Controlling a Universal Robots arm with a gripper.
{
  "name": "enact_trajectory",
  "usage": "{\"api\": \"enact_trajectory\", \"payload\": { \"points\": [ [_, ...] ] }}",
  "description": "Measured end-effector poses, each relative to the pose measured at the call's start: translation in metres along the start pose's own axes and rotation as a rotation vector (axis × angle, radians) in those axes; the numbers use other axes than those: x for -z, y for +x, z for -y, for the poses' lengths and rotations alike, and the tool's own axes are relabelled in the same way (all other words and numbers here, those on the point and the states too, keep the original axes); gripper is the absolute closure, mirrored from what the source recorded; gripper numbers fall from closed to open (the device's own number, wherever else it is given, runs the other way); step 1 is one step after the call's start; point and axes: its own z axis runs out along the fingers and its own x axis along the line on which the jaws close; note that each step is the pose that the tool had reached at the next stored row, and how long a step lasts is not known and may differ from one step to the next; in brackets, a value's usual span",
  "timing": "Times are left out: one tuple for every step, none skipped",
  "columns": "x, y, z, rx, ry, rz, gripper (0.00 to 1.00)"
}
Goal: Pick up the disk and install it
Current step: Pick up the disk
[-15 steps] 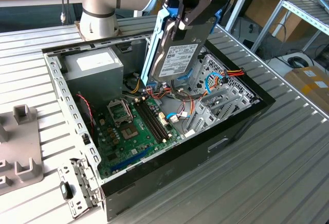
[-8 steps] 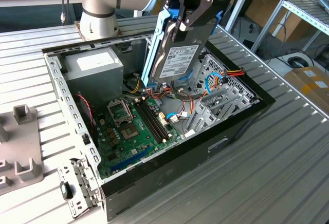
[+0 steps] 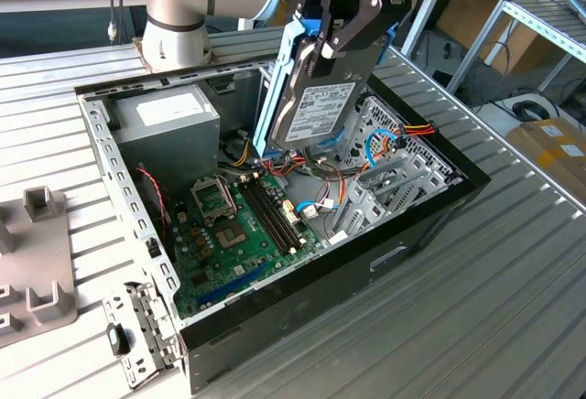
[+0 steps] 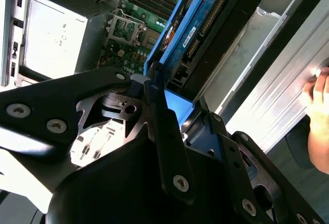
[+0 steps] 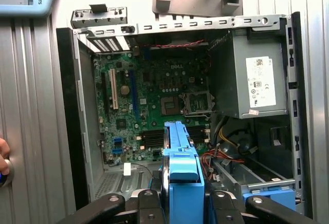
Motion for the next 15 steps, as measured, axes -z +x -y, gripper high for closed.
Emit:
{"api": "enact_trajectory", "payload": {
  "points": [
    [-0.0001,0.0003,0.0000,0.000,0.0000,0.0000,0.63],
    [-0.0002,0.0009,0.0001,0.000,-0.0001,0.0000,0.63],
    [-0.0002,0.0012,0.0001,0.000,-0.0002,0.0000,0.63],
    [-0.0003,0.0015,0.0002,0.000,-0.0002,0.0000,0.63],
    [-0.0004,0.0020,0.0002,0.000,-0.0003,0.0000,0.63],
    [-0.0005,0.0024,0.0002,0.000,-0.0003,0.0000,0.63],
    [-0.0005,0.0027,0.0003,0.000,-0.0004,-0.0001,0.63],
    [-0.0006,0.0031,0.0003,0.000,-0.0004,0.0000,0.63],
    [-0.0007,0.0034,0.0003,0.000,-0.0004,0.0000,0.63],
    [-0.0008,0.0039,0.0004,0.000,-0.0005,0.0001,0.63],
    [-0.0008,0.0042,0.0004,0.000,-0.0006,0.0000,0.63],
    [-0.0009,0.0046,0.0005,0.000,-0.0006,0.0000,0.63],
    [-0.0010,0.0052,0.0005,0.000,-0.0007,0.0000,0.63],
    [-0.0012,0.0058,0.0006,0.000,-0.0007,0.0001,0.63],
    [-0.0012,0.0061,0.0006,0.000,-0.0008,0.0000,0.63]
  ]
}}
